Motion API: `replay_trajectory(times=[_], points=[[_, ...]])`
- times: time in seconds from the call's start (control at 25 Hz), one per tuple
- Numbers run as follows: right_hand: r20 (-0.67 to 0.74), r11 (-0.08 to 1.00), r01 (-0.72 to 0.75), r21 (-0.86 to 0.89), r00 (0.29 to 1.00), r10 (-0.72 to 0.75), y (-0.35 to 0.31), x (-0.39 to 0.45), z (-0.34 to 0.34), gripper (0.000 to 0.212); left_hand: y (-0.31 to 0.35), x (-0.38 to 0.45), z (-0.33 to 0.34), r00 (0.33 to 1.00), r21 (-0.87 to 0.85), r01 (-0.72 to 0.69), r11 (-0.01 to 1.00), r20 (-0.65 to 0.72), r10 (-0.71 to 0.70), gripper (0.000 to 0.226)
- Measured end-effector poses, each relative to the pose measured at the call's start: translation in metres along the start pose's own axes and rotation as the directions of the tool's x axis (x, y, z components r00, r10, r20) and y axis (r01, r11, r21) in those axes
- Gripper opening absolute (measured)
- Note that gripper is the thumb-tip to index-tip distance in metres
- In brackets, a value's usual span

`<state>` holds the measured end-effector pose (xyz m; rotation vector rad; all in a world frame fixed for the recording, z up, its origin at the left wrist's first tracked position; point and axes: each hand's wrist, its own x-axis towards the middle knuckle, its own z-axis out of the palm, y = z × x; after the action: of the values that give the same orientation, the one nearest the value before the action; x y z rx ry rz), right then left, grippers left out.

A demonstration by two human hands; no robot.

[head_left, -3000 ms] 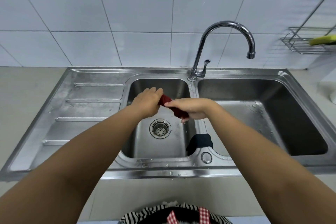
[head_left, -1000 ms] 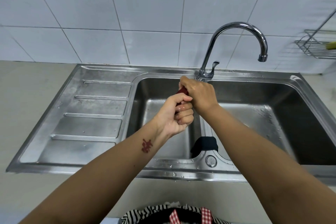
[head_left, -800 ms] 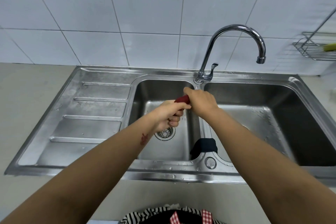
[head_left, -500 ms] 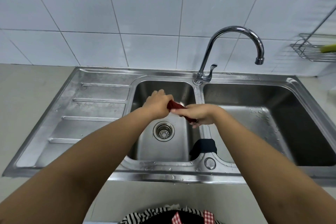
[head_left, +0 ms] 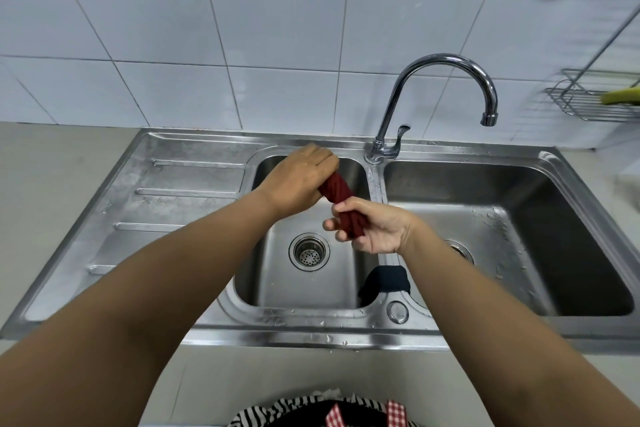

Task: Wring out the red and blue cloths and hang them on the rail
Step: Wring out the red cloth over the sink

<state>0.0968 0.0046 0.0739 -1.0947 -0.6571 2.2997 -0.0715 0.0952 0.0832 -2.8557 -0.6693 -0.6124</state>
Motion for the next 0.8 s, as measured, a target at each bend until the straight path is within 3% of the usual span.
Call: replay_trajectory(times=[0.08,0.16,0.24,0.32,0.4,0.48,0.56,0.64,0.72,0.8], points=[[0.069,0.998,-0.062,-0.016,0.996,0.063,0.000,0.006,0.006,0.010,-0.002,0.000,-0.001,0.999,0.008,-0.008,1.000,0.048,0.008,0.030],[0.085,0.977,-0.153,-0.147,0.982,0.167,-0.004,0.009,0.008,0.005,-0.005,-0.002,0.000,0.995,0.031,-0.020,0.999,0.098,0.017,0.035],[-0.019,0.905,-0.256,-0.339,0.964,0.265,-0.009,0.011,0.009,0.022,-0.008,-0.003,-0.001,0.983,0.061,-0.063,0.996,0.178,0.051,0.030],[-0.254,0.754,-0.363,-0.548,0.931,0.264,-0.014,0.013,0.010,0.030,-0.008,-0.003,-0.006,0.951,0.107,-0.092,0.990,0.303,0.055,0.016],[-0.491,0.470,-0.458,-0.755,0.869,0.059,-0.017,0.016,0.012,0.029,-0.003,-0.002,-0.008,0.892,0.188,-0.079,0.979,0.453,-0.015,0.014],[-0.543,0.140,-0.525,-0.839,0.808,-0.229,-0.018,0.018,0.015,0.023,0.005,0.001,-0.009,0.858,0.259,-0.044,0.965,0.505,-0.096,0.017],[-0.482,-0.107,-0.585,-0.804,0.747,-0.458,-0.017,0.019,0.015,0.021,0.015,0.003,-0.008,0.841,0.253,0.052,0.966,0.510,-0.179,0.018],[-0.349,-0.264,-0.606,-0.750,0.702,-0.620,-0.018,0.015,0.010,0.026,0.025,0.004,-0.009,0.803,0.160,0.224,0.961,0.528,-0.275,0.016],[-0.197,-0.389,-0.593,-0.705,0.691,-0.696,-0.019,0.010,0.000,0.024,0.037,0.006,-0.010,0.746,0.016,0.423,0.906,0.561,-0.358,0.006],[-0.086,-0.478,-0.568,-0.670,0.699,-0.710,-0.018,0.005,-0.009,0.020,0.050,0.005,-0.008,0.683,-0.128,0.603,0.787,0.592,-0.427,0.010]])
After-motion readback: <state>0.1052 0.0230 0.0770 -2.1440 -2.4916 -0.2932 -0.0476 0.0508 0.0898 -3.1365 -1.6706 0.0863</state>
